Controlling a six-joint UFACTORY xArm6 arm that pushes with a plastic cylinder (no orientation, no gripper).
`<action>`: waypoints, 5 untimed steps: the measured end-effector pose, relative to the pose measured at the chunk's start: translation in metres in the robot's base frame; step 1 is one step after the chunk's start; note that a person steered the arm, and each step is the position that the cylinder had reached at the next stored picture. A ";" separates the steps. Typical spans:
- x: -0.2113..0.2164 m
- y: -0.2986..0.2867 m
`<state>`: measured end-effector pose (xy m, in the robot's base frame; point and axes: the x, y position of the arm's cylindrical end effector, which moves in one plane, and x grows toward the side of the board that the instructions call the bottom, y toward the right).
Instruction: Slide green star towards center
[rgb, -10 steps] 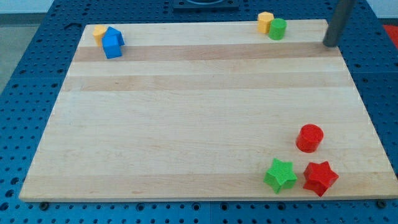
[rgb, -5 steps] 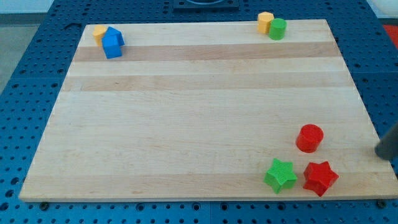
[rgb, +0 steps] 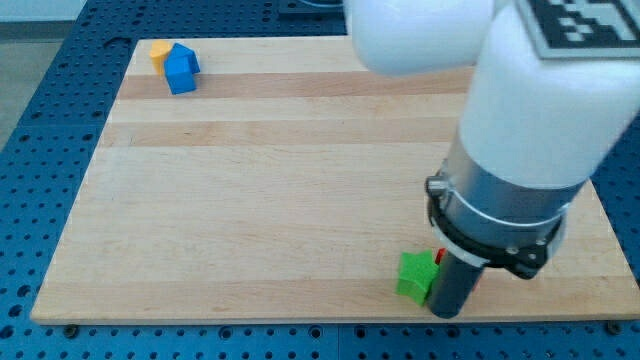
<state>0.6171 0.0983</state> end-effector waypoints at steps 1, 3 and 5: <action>-0.005 0.000; -0.027 -0.019; -0.027 -0.062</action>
<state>0.5905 0.0359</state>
